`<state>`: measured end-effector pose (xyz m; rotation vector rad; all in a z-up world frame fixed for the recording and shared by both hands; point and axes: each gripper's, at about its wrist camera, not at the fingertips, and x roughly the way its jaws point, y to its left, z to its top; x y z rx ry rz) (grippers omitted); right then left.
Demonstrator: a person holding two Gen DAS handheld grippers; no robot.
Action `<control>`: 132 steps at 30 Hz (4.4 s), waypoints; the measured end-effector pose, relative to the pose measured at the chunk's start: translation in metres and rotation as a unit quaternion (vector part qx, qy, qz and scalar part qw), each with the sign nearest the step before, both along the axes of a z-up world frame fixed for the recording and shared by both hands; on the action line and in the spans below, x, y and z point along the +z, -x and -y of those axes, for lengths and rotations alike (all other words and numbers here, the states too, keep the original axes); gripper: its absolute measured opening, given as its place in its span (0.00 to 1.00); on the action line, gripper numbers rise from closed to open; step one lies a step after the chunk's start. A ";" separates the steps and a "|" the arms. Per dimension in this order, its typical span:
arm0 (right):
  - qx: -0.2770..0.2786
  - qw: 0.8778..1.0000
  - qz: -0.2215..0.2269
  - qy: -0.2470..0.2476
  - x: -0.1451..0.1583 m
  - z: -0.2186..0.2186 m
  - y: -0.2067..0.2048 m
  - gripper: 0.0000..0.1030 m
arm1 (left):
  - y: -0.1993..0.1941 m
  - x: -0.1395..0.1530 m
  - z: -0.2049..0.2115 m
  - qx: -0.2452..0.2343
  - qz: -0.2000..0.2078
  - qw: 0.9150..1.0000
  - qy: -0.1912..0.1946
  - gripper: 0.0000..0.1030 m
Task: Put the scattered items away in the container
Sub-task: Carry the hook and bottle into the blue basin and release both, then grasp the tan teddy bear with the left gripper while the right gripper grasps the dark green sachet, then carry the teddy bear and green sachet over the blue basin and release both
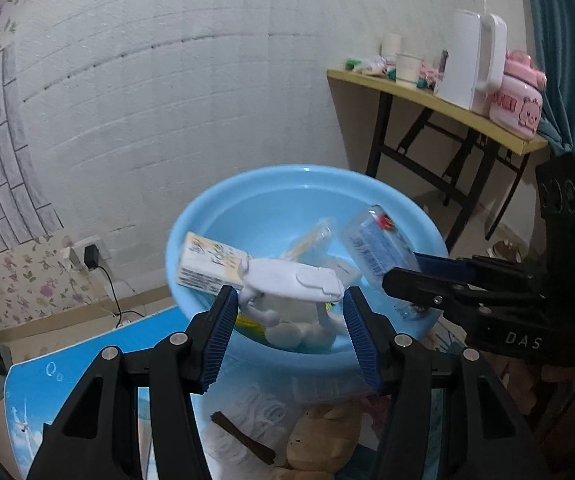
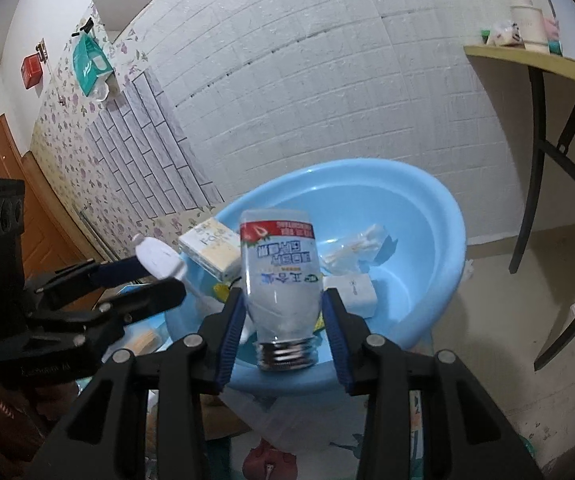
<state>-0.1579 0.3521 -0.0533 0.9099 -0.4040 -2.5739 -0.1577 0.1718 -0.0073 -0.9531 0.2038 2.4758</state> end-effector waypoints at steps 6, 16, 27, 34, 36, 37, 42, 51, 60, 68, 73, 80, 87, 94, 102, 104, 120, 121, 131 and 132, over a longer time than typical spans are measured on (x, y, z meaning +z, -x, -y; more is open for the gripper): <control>0.001 1.000 -0.004 -0.011 -0.006 0.003 0.003 0.38 | -0.004 -0.007 -0.001 -0.004 0.007 1.000 0.006 0.53; -0.003 1.000 -0.001 -0.023 -0.004 0.014 -0.011 0.38 | -0.021 -0.005 0.013 0.009 0.007 1.000 0.001 0.55; -0.013 0.999 -0.004 -0.042 0.006 0.018 -0.052 0.38 | -0.059 -0.021 0.059 0.053 0.020 0.998 -0.007 0.55; 0.001 0.998 0.020 -0.062 -0.002 0.035 -0.076 0.38 | -0.084 -0.034 0.083 0.073 0.019 0.997 -0.008 0.55; 0.010 0.997 0.026 -0.068 -0.005 0.044 -0.082 0.38 | -0.090 -0.035 0.088 0.076 0.018 0.997 -0.009 0.55; 0.014 0.997 0.028 -0.071 -0.006 0.048 -0.085 0.38 | -0.094 -0.035 0.092 0.078 0.018 0.997 -0.010 0.55; 0.033 0.995 0.046 -0.078 -0.012 0.065 -0.095 0.38 | -0.109 -0.042 0.107 0.090 0.025 0.995 -0.016 0.58; 0.069 0.989 0.081 -0.106 -0.031 0.092 -0.101 0.38 | -0.130 -0.054 0.118 0.086 0.037 0.995 -0.025 0.64; 0.083 0.983 0.088 -0.139 -0.044 0.101 -0.105 0.46 | -0.130 -0.062 0.104 0.062 0.045 0.997 -0.028 0.64; 0.088 0.982 0.099 -0.136 -0.053 0.099 -0.099 0.47 | -0.119 -0.074 0.076 0.029 0.048 0.998 -0.011 0.64; 0.091 0.982 0.099 -0.135 -0.054 0.097 -0.098 0.46 | -0.108 -0.077 0.067 0.015 0.051 0.998 -0.014 0.64; 0.086 0.982 0.106 -0.132 -0.060 0.091 -0.095 0.46 | -0.100 -0.083 0.060 -0.001 0.062 0.998 -0.017 0.53; 0.090 0.981 0.107 -0.135 -0.059 0.096 -0.096 0.47 | -0.102 -0.085 0.059 -0.008 0.068 0.998 -0.016 0.42; 0.107 0.979 0.098 -0.146 -0.058 0.105 -0.100 0.47 | -0.114 -0.080 0.081 0.009 0.068 0.997 -0.025 0.42; 0.118 0.974 0.094 -0.170 -0.063 0.116 -0.103 0.48 | -0.131 -0.077 0.104 0.029 0.067 0.997 -0.025 0.42; 0.118 0.974 0.095 -0.171 -0.063 0.117 -0.104 0.48 | -0.135 -0.078 0.109 0.034 0.067 0.997 -0.023 0.42; 0.145 0.966 0.116 -0.181 -0.063 0.118 -0.120 0.51 | -0.161 -0.081 0.141 0.053 0.080 0.995 -0.014 0.42; 0.151 0.966 0.120 -0.174 -0.063 0.119 -0.121 0.51 | -0.162 -0.081 0.141 0.049 0.082 0.995 -0.013 0.42; 0.145 0.969 0.099 -0.174 -0.056 0.123 -0.121 0.51 | -0.156 -0.081 0.137 0.052 0.072 0.996 -0.012 0.52; 0.142 0.968 0.099 -0.182 -0.059 0.123 -0.118 0.51 | -0.154 -0.081 0.135 0.051 0.070 0.996 -0.011 0.52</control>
